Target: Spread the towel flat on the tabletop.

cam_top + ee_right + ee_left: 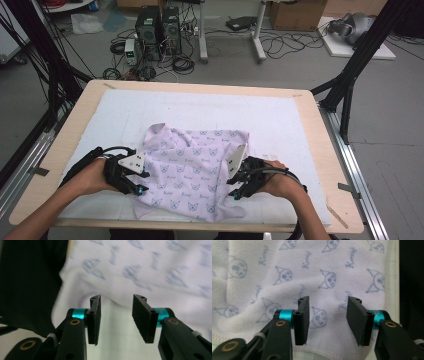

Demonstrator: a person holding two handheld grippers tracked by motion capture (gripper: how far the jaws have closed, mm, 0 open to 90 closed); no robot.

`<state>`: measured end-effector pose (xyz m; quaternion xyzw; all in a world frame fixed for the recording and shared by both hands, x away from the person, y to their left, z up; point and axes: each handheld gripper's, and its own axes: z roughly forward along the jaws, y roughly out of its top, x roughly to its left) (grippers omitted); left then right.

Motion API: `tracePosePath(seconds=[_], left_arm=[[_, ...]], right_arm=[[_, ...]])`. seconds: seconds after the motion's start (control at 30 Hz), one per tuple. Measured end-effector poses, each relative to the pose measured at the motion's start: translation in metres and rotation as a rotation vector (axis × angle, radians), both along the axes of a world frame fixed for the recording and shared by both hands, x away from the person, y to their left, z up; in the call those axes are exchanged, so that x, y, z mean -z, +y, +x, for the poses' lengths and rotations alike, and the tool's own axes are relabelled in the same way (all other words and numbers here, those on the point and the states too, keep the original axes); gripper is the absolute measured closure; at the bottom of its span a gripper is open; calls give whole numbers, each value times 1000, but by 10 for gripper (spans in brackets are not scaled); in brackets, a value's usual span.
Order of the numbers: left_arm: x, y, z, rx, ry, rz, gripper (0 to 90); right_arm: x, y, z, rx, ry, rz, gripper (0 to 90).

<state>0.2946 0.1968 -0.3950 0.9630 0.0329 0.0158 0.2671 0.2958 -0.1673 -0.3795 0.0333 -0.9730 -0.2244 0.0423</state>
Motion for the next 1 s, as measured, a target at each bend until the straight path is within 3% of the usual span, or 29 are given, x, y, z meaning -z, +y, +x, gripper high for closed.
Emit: tracePosePath(seconds=[0.07,0.2,0.33,0.4,0.5,0.57,0.6,0.67,0.7,0.73,0.77,0.8,0.9,1.0], left_arm=[[-3,2,-6,15,-19,-10,520],[-11,10,-17,31,-28,-47,514],[-7,13,-26,52,-21,-33,498],[-1,13,-27,46,-24,5,504],[7,11,-26,43,-26,59,595],[10,9,-24,33,-19,84,715],[10,8,-22,25,-24,88,777],[7,7,-20,10,-7,83,801],[6,6,-19,11,-9,80,810],[5,6,-18,12,-10,80,814],[5,5,-18,6,-8,79,816],[4,5,-17,9,-9,79,818],[4,5,-17,-2,-10,80,821],[6,6,-17,-16,-10,63,821]], right_arm=[[-1,4,-4,-38,-3,31,577],[-8,2,-12,-55,27,59,576],[-3,8,-18,-82,38,25,572],[4,11,-21,-79,51,-12,589],[15,15,-21,-75,84,-71,763],[16,15,-19,-42,82,-93,880],[16,13,-16,-21,95,-80,893],[12,9,-15,4,104,-44,892],[9,6,-16,6,92,-21,851],[6,4,-18,12,80,7,695],[5,3,-19,3,67,41,641],[2,1,-21,1,84,51,642],[2,-1,-26,-9,89,44,608],[11,2,-31,-14,101,-1,576]])
